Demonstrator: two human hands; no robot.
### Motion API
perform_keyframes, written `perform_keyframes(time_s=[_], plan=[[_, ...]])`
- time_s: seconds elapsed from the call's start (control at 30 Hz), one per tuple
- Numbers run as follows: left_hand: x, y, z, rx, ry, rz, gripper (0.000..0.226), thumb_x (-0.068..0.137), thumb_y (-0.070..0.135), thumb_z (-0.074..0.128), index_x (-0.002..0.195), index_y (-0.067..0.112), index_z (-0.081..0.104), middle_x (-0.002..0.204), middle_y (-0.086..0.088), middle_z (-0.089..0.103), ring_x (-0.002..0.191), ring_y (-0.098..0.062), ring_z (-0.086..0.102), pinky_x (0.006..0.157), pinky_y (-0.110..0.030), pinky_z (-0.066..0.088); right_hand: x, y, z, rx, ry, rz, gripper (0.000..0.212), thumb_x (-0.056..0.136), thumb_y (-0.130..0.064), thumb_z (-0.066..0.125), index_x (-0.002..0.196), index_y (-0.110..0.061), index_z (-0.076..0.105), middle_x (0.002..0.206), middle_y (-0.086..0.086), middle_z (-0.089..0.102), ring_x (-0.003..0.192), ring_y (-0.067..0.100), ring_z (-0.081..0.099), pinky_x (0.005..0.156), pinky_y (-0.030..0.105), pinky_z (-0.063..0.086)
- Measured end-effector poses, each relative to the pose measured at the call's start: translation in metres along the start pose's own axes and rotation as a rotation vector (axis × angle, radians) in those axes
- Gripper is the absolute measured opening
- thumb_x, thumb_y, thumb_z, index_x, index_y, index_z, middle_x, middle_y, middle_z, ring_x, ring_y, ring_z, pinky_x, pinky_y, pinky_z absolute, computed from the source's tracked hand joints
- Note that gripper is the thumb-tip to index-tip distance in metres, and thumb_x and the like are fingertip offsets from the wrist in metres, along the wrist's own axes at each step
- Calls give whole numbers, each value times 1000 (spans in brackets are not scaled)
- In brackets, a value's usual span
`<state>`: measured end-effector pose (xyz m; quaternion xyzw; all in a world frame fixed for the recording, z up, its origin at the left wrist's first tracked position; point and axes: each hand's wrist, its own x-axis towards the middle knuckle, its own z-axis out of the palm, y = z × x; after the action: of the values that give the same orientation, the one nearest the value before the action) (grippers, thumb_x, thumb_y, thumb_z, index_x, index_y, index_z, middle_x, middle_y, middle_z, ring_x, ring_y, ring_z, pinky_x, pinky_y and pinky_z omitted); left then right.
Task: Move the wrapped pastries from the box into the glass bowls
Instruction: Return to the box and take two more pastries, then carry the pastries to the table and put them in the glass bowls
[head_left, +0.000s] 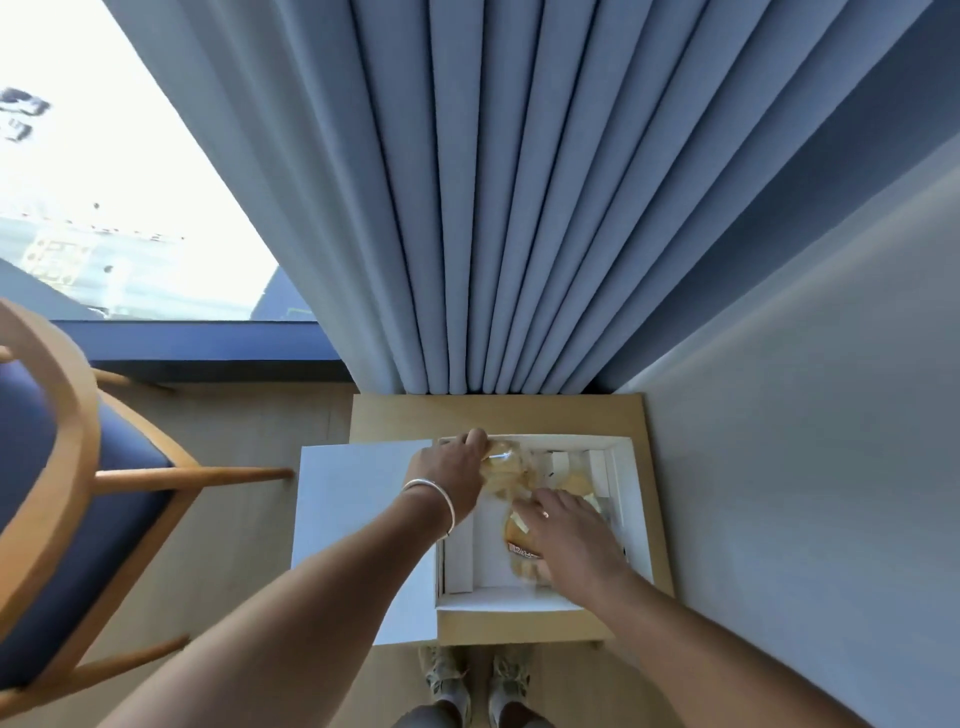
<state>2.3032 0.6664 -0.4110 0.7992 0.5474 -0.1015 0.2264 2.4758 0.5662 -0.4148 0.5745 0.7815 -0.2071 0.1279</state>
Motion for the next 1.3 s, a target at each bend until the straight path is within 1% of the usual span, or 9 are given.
perform_keyframes(time_s=[0.13, 0.27, 0.43, 0.57, 0.73, 0.8, 0.9, 1.2, 1.3], plan=[[-29, -9, -39, -19, 64, -8, 25, 93, 24, 46, 117, 21, 40, 114, -4, 63, 100, -30, 61, 71, -35, 38, -13, -1, -44, 9, 62, 62, 84, 76, -15, 74, 147, -28, 29, 140, -1, 41, 127, 22, 40, 108, 35, 34], [-63, -30, -69, -26, 151, -58, 29, 93, 26, 51, 120, 23, 41, 120, -3, 60, 104, -29, 59, 80, -36, 44, -23, -10, -84, 23, 141, 78, 72, 81, -32, 68, 144, -30, 33, 137, -4, 43, 122, 20, 41, 104, 32, 36], [-110, -62, -87, 14, 212, -183, 39, 93, 28, 48, 130, 26, 38, 124, -1, 51, 102, -26, 60, 80, -35, 47, -21, -28, -116, 17, 202, 26, 71, 81, -26, 66, 143, -30, 32, 133, -6, 43, 119, 19, 42, 98, 30, 39], [-158, -87, -90, 35, 265, -332, 39, 92, 26, 50, 129, 28, 37, 119, 1, 50, 101, -22, 59, 79, -33, 47, -7, -54, -130, -25, 224, -98, 74, 81, -29, 66, 145, -31, 29, 129, -8, 44, 119, 15, 41, 99, 29, 37], [-233, -105, -81, 54, 320, -532, 50, 89, 19, 55, 133, 28, 32, 119, 0, 48, 103, -23, 55, 81, -35, 44, 9, -107, -132, -85, 227, -284, 63, 80, -38, 65, 137, -38, 38, 123, -11, 47, 112, 14, 47, 92, 27, 38], [-264, -112, -69, 32, 347, -625, 55, 88, 16, 55, 136, 28, 32, 122, 1, 47, 107, -22, 53, 85, -34, 42, 13, -134, -130, -111, 226, -371, 60, 81, -42, 63, 136, -38, 40, 126, -10, 48, 112, 16, 48, 91, 28, 38], [-309, -122, -48, 26, 344, -775, 61, 86, 17, 57, 141, 24, 31, 131, 1, 45, 116, -20, 49, 92, -33, 41, 17, -176, -123, -93, 188, -503, 61, 80, -35, 62, 137, -37, 39, 134, -6, 46, 118, 20, 46, 95, 32, 39], [-440, -131, 20, -97, 346, -1151, 47, 80, 19, 55, 127, 24, 47, 118, 2, 53, 107, -21, 56, 80, -34, 42, 0, -299, -79, -183, 109, -852, 61, 80, -34, 59, 137, -34, 38, 132, -2, 47, 117, 24, 46, 93, 32, 41], [-479, -133, 41, -143, 354, -1240, 45, 82, 20, 54, 126, 25, 45, 120, 3, 51, 108, -20, 55, 81, -34, 41, -10, -337, -61, -212, 74, -948, 61, 78, -32, 59, 135, -35, 39, 132, -3, 48, 119, 23, 45, 95, 34, 40]])
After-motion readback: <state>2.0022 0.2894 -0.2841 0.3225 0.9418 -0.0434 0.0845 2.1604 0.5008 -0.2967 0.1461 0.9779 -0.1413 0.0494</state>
